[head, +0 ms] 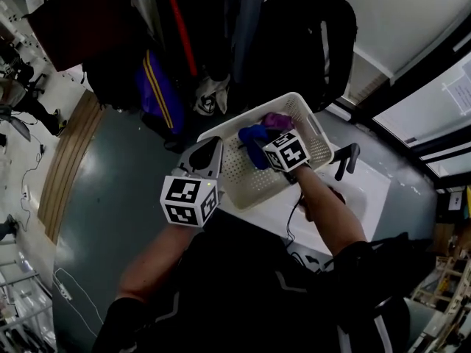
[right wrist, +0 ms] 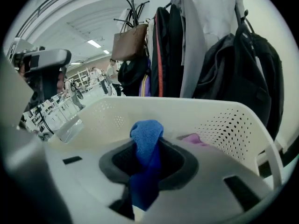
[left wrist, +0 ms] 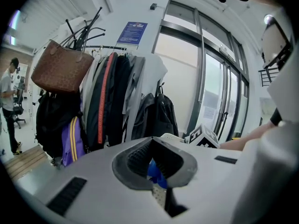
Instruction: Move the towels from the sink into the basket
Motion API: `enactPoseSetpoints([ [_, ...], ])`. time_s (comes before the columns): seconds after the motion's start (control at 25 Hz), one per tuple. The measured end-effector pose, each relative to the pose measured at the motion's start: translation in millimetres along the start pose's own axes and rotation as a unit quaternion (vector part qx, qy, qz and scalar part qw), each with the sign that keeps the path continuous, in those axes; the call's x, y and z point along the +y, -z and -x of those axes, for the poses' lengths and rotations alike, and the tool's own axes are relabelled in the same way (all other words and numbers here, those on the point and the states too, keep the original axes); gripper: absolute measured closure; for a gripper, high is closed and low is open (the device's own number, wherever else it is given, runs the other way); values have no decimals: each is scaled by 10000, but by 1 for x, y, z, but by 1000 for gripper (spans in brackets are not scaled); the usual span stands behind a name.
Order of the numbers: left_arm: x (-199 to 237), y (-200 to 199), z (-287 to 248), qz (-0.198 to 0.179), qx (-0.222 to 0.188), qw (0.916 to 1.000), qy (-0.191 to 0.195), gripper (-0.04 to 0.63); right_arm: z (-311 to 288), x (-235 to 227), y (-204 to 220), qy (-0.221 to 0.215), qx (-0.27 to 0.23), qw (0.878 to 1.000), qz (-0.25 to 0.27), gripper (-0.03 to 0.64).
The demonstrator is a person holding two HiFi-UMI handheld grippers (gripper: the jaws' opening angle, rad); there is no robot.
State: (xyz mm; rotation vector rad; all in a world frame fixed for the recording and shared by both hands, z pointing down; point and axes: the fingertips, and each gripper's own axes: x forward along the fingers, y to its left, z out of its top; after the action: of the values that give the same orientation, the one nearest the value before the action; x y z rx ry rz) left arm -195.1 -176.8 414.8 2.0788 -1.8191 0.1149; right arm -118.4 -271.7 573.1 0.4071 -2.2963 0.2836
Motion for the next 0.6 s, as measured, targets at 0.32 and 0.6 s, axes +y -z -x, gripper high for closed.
enactPoseSetpoints([
  [0.32,5,11,-7,113,113,9997,-172,592,-34,-8,14,-120,368,9992,0,512],
  [0.6,10,21,-9,207,247,9990,-315,592,-56,-7,27,-177,639,9978,53,511],
])
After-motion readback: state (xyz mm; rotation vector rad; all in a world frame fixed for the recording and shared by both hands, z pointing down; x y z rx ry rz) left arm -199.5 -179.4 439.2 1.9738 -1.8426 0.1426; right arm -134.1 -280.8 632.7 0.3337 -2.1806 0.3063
